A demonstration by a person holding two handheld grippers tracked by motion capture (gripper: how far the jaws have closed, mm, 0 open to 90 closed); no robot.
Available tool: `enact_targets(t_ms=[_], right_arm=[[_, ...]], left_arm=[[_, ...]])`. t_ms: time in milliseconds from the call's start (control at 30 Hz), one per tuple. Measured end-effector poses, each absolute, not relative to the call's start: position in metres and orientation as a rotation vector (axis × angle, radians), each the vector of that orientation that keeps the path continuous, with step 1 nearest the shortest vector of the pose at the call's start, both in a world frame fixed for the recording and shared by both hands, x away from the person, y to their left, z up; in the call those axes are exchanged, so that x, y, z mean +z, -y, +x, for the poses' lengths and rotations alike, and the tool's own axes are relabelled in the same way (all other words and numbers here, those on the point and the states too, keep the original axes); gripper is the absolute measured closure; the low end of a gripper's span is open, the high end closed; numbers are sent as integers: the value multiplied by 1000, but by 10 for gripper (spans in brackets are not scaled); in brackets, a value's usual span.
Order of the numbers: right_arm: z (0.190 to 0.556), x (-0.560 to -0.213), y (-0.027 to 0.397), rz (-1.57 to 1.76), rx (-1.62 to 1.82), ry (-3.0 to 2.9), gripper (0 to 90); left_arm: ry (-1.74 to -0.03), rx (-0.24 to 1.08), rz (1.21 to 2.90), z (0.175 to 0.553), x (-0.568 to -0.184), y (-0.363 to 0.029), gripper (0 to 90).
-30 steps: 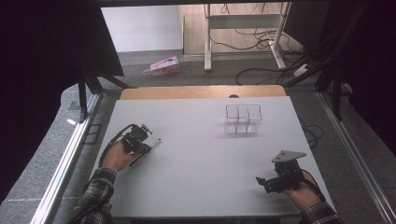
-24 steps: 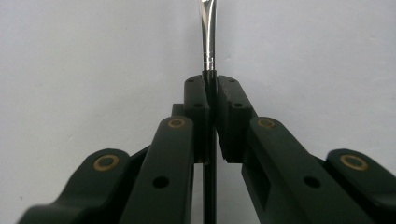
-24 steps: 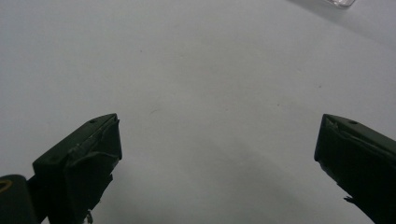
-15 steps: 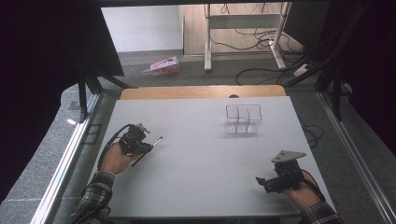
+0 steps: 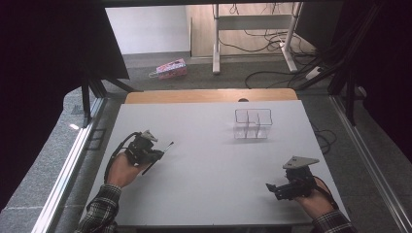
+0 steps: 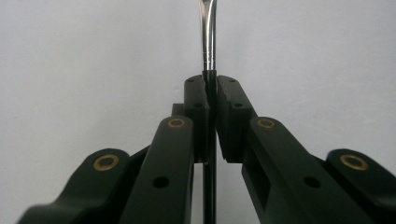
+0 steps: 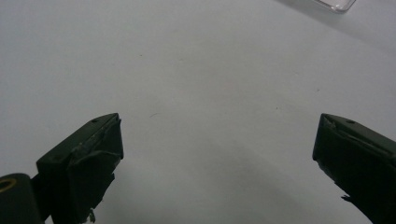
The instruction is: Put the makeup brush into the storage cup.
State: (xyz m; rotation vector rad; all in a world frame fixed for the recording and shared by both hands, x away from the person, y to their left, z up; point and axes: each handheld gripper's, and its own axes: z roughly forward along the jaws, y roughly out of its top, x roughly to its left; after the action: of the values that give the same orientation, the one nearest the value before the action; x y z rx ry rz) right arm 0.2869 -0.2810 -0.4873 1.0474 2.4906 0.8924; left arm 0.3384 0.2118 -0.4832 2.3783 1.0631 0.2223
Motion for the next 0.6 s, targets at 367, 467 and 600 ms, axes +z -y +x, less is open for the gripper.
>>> enact_targets(t_ms=[367,467,600], right_arm=[[287,-487,281,1036,903,-2489,13],[287,-486,280,1031,913,-2487,9],[287,-486,281,1039,924,-2484,7]], left_arm=[[-1020,276,2341,324,-484,-202,840],[-997,280,2327,320,-484,-197,841],[-990,271,2301,316,-485,-198,840]])
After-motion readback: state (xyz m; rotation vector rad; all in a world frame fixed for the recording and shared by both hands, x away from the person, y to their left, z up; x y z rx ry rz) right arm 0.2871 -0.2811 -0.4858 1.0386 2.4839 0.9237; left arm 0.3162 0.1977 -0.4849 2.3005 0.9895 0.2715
